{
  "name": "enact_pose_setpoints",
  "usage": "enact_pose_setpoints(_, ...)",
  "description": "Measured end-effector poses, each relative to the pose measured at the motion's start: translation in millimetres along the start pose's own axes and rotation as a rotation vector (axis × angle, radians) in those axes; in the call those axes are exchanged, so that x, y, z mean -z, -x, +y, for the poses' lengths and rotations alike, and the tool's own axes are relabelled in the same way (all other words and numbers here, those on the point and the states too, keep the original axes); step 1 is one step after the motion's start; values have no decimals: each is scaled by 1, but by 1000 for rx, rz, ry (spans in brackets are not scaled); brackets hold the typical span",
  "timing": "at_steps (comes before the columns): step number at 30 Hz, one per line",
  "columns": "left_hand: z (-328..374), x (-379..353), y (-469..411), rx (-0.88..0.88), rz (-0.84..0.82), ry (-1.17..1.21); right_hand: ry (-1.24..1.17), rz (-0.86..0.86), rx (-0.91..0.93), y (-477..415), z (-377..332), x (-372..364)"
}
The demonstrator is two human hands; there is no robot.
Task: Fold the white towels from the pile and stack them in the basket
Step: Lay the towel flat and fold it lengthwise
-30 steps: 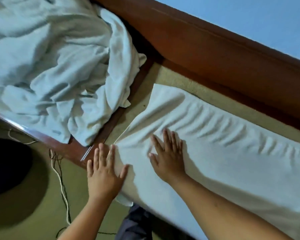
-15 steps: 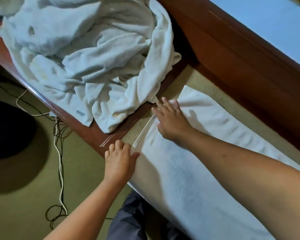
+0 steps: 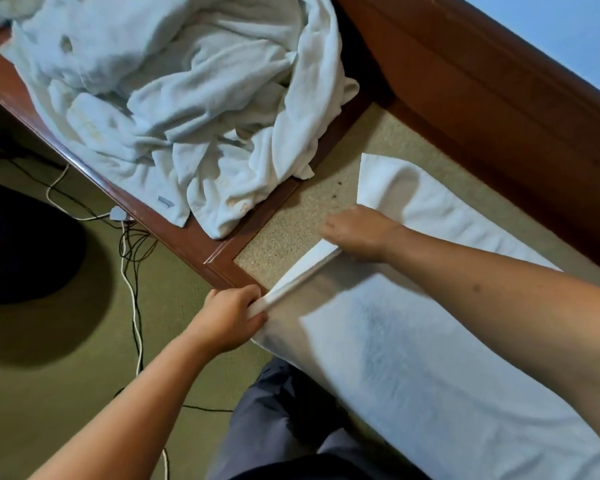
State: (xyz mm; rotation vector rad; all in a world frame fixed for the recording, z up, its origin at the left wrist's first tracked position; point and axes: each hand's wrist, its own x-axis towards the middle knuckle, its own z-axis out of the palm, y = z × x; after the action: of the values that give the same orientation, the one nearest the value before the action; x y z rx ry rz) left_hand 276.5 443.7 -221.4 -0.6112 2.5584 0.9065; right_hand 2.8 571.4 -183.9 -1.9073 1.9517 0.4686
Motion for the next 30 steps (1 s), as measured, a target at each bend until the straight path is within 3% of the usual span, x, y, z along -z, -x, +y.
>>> enact_pose_setpoints(2,6,-5,9,51,-123,-149,65,-24,-36,30,5,-11)
enact_pose_setpoints(5,32,-19,30,108,-298,-361,194,81,-97,82,11,-40)
enact_pose_setpoints(9,96,-59,70,-5,-389,-415,196,186,-316,162,16,-86)
enact_pose_setpoints(13,163,-134,121,-180,-398,-117,144,84,-743,252,4,-128)
enact_pose_setpoints(16,196,-189,152,-242,-587,311,47,-36,-1050,308,-22,-167)
enact_pose_setpoints(18,195,-219,160,-101,-644,592,-119,-36,-1132,332,-53,-186)
enact_pose_setpoints(19,188,-231,161,23,-550,659,-218,6,-1143,340,-74,-192)
enact_pose_setpoints(22,151,-238,154,460,-13,594,-480,291,-1122,356,-162,-205)
enact_pose_setpoints(24,133,-223,142,550,171,632,-688,442,-1104,360,-224,-210)
enact_pose_setpoints(28,125,-191,108,475,1,850,-1231,364,-1229,344,-303,-223)
enact_pose_setpoints(30,126,-186,102,380,-151,686,-1544,283,-1351,331,-315,-227)
